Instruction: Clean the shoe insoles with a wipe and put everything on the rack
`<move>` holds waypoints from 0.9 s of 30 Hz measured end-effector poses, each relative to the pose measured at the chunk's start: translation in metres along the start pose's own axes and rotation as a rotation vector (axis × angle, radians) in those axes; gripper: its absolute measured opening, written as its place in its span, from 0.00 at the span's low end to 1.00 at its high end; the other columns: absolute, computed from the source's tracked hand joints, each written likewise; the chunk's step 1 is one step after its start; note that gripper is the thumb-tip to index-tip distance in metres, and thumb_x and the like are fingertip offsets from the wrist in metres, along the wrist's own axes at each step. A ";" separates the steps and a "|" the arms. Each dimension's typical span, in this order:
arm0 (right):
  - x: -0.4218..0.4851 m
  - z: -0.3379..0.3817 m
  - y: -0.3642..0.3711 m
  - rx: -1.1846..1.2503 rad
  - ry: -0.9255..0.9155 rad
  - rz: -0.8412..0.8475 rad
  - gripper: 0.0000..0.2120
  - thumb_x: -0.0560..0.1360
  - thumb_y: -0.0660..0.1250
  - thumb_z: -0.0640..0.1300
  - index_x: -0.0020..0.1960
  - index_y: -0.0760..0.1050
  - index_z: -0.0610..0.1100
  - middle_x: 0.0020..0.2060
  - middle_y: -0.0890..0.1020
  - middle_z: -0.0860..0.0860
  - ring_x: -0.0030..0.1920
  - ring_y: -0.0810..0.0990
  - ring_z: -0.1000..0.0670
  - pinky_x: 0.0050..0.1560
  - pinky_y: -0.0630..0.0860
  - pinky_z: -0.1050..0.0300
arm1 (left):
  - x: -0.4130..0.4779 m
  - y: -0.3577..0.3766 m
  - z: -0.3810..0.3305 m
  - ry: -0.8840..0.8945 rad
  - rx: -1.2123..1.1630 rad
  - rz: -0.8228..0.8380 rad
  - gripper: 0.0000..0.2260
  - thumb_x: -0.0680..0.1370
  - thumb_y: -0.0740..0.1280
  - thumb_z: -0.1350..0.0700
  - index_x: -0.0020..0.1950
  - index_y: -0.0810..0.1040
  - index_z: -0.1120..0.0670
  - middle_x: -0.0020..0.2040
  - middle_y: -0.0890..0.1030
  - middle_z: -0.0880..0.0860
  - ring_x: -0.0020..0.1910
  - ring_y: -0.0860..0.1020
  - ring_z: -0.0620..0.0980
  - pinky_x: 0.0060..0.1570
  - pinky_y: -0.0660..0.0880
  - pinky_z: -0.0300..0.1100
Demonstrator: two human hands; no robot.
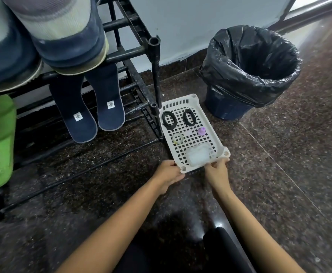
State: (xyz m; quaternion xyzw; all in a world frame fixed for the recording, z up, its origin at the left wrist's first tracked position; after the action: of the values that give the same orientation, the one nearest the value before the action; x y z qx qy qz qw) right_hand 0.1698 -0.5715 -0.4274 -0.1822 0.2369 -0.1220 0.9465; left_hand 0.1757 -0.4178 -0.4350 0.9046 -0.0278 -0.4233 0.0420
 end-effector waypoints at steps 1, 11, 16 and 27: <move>0.006 0.005 0.004 0.000 -0.030 0.022 0.28 0.75 0.59 0.38 0.73 0.54 0.38 0.62 0.74 0.47 0.60 0.74 0.46 0.62 0.71 0.45 | 0.001 0.001 -0.004 0.025 -0.033 -0.003 0.14 0.79 0.64 0.69 0.63 0.76 0.61 0.59 0.81 0.55 0.58 0.80 0.50 0.57 0.77 0.41; 0.056 0.057 0.046 -0.064 -0.050 0.167 0.32 0.75 0.61 0.39 0.74 0.51 0.35 0.65 0.72 0.42 0.63 0.72 0.42 0.62 0.71 0.47 | 0.005 -0.007 -0.036 0.173 -0.092 -0.092 0.23 0.81 0.58 0.69 0.76 0.63 0.60 0.73 0.70 0.57 0.68 0.72 0.51 0.61 0.72 0.40; 0.069 0.075 0.064 -0.022 -0.102 0.202 0.31 0.72 0.60 0.38 0.72 0.54 0.38 0.65 0.71 0.42 0.63 0.72 0.42 0.65 0.69 0.43 | 0.010 -0.017 -0.045 0.195 -0.073 -0.152 0.18 0.81 0.56 0.70 0.68 0.69 0.57 0.47 0.73 0.48 0.40 0.69 0.41 0.41 0.68 0.34; 0.069 0.076 0.078 -0.083 -0.048 0.242 0.42 0.66 0.59 0.40 0.76 0.44 0.40 0.51 0.75 0.49 0.50 0.75 0.48 0.48 0.74 0.53 | -0.001 -0.028 -0.051 0.220 0.063 -0.128 0.13 0.80 0.56 0.68 0.49 0.71 0.50 0.43 0.71 0.48 0.40 0.70 0.42 0.46 0.71 0.39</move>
State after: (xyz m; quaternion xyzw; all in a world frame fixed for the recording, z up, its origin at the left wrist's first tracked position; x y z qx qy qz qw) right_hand 0.2779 -0.5013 -0.4246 -0.1942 0.2393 0.0072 0.9513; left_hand 0.2150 -0.3869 -0.4045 0.9464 0.0214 -0.3222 -0.0105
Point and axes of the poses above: each hand's wrist, its own x-axis towards the middle knuckle, its own y-axis out of the palm, z = x × y, the point moved 3 cm from there along x, towards the middle knuckle
